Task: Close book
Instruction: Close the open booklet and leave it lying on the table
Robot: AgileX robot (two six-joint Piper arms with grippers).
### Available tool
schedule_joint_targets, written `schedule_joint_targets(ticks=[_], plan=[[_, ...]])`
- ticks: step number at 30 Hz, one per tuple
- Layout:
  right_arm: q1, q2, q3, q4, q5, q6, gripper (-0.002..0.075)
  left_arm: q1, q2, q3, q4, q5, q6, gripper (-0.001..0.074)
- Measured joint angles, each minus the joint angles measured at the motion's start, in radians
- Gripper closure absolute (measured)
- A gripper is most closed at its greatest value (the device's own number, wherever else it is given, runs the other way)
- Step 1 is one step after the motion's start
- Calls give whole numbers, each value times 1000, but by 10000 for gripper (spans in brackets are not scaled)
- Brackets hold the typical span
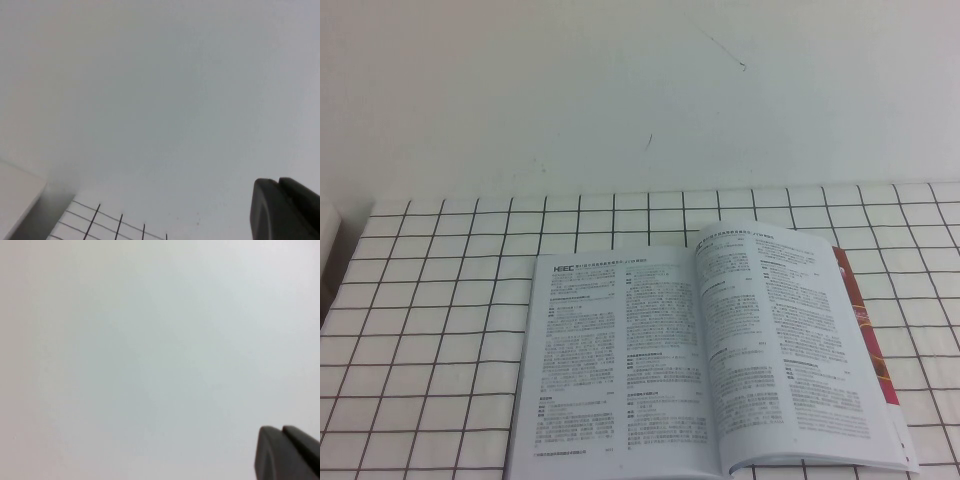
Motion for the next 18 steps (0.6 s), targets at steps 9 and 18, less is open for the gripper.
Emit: schedule_joint_targets(ticks=[9, 18], plan=[[0, 0, -171, -404, -80, 167, 729, 0, 0, -66, 103, -40, -123, 738], [0, 98, -573, -802, -27, 460, 729, 0, 1, -427, 443, -33, -147, 738]])
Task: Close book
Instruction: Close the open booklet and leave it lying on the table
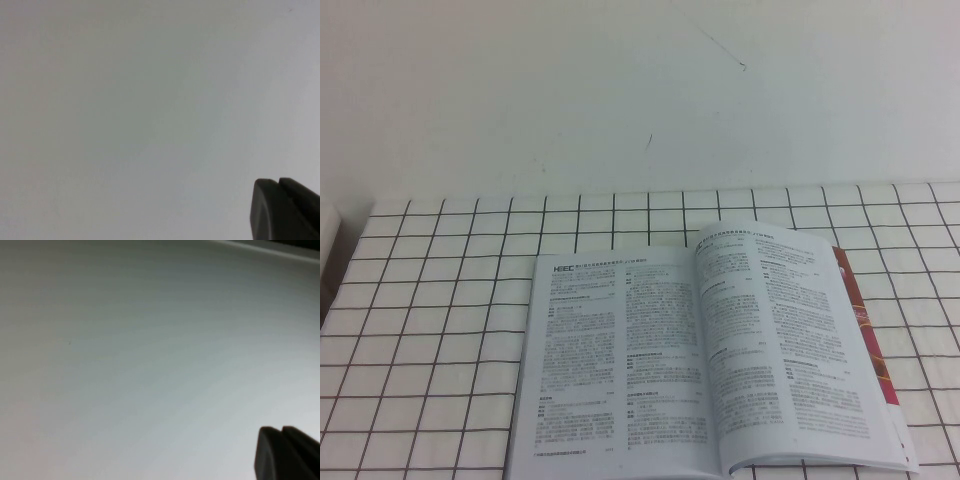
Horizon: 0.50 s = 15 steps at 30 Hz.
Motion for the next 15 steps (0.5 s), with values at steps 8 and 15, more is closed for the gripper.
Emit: schedule_joint_targets(ticks=[8, 15], plan=[[0, 318, -407, -96, 634, 267, 729, 0, 202, -318, 179, 380, 0, 738], [39, 621, -534, 217, 1242, 19, 729, 0, 435, -393, 135, 782, -117, 738]])
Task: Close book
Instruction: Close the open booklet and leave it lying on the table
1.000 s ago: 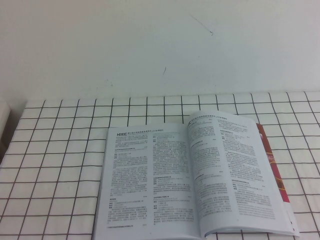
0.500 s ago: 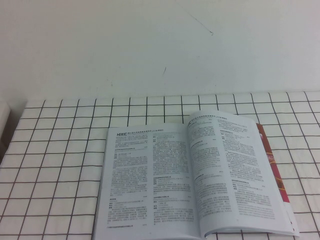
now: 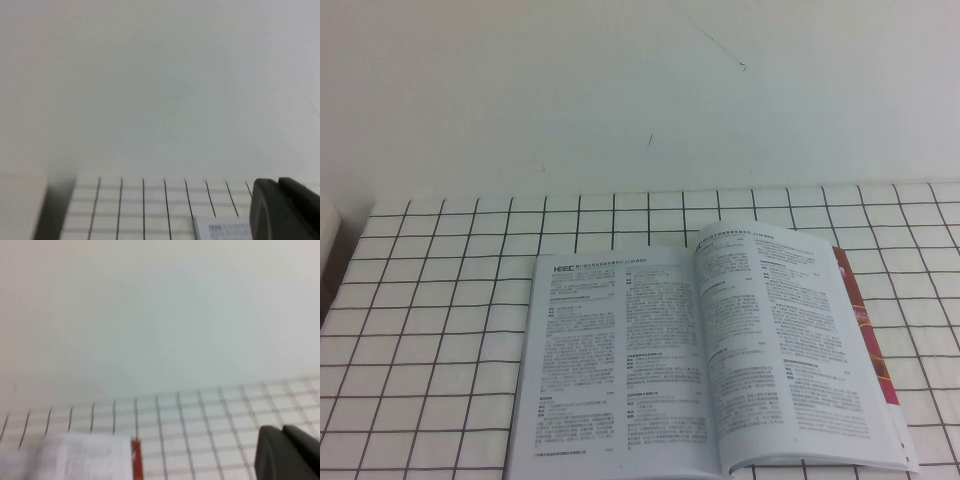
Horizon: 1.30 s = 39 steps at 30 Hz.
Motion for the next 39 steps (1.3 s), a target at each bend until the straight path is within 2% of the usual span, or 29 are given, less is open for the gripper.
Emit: schedule_joint_targets(ticks=[5, 11, 13, 18, 22, 24, 27, 34, 39], plan=[[53, 120, 0, 228, 84, -325, 729, 0, 89, 0, -16, 77, -37, 738], [59, 197, 0, 618, 75, -506, 729, 0, 153, 0, -53, 178, -40, 738], [59, 230, 0, 701, 75, -578, 729, 0, 188, 0, -67, 240, -30, 738], [94, 369, 0, 914, 136, -780, 729, 0, 273, 0, -124, 335, 64, 738], [163, 465, 0, 1043, 182, -1049, 729, 0, 326, 0, -223, 344, 172, 738], [205, 509, -2, 1054, 194, -1132, 729, 0, 359, 0, -263, 344, 212, 738], [268, 594, -27, 1001, 198, -1145, 729, 0, 414, 0, -301, 342, 243, 738], [482, 785, -161, 509, 166, -858, 729, 0, 541, 0, -437, 319, 354, 738], [573, 912, -189, 402, 130, -776, 729, 0, 619, 0, -508, 313, 413, 738]])
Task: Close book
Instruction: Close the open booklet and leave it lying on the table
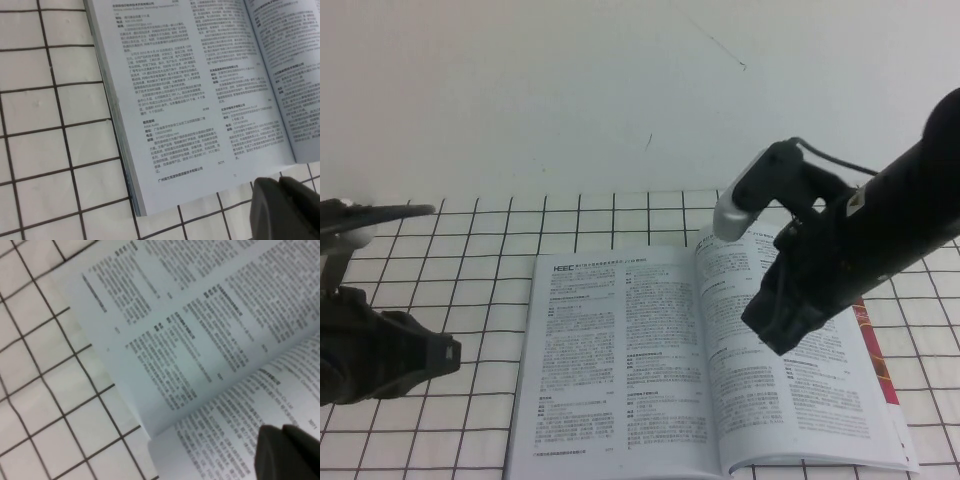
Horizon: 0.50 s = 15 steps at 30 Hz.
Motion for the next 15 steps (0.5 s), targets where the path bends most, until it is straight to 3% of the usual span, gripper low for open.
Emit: schedule_joint_targets(ticks=[15], plan=[[8, 365, -95, -121, -132, 55, 729, 91, 208, 0, -172, -55, 145, 738]])
